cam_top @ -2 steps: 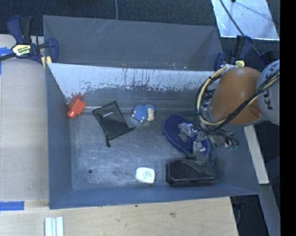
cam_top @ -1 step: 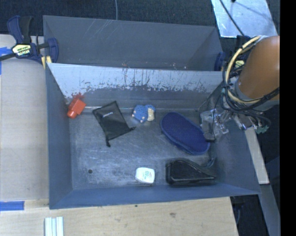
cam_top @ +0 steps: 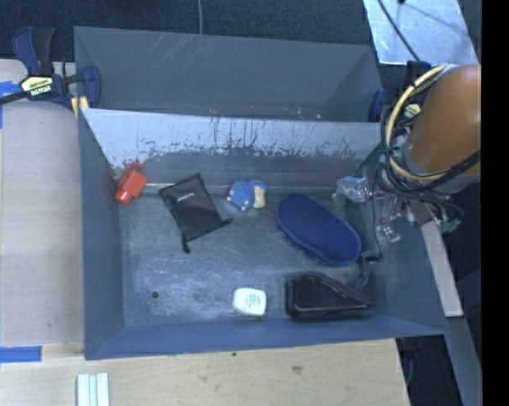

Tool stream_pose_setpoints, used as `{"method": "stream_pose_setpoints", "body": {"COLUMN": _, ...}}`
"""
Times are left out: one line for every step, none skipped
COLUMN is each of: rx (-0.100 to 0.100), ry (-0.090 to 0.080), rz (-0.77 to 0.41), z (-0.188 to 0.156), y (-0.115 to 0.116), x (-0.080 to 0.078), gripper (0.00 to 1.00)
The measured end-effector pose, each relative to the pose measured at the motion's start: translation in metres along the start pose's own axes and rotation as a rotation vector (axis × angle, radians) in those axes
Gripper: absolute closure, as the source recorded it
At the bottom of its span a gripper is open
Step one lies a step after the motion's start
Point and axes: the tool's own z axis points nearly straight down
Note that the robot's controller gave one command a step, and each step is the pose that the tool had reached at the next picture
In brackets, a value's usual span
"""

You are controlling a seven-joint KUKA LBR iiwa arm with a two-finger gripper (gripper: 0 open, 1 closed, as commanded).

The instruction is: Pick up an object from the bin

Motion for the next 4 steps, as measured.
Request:
{"method": "stream_pose_setpoints", "body": {"rx": 0.006, "ry": -0.011, "rz": -0.009, "z": 0.098, "y": 0.037, "x": -0.026, "gripper": 0.0}}
{"method": "stream_pose_setpoints", "body": {"rx": 0.011, "ry": -0.025, "rz": -0.081, "z": 0.11, "y": 0.034, "x": 0.002, "gripper": 0.0}}
{"method": "stream_pose_setpoints", "body": {"rx": 0.011, "ry": -0.022, "rz": -0.084, "z": 0.111, "y": 0.035, "x": 0.002, "gripper": 1.0}}
{"method": "stream_pose_setpoints", "body": {"rx": 0.004, "ry": -0.006, "rz": -0.09, "z": -0.008, "y": 0.05, "x": 0.035, "gripper": 1.0}}
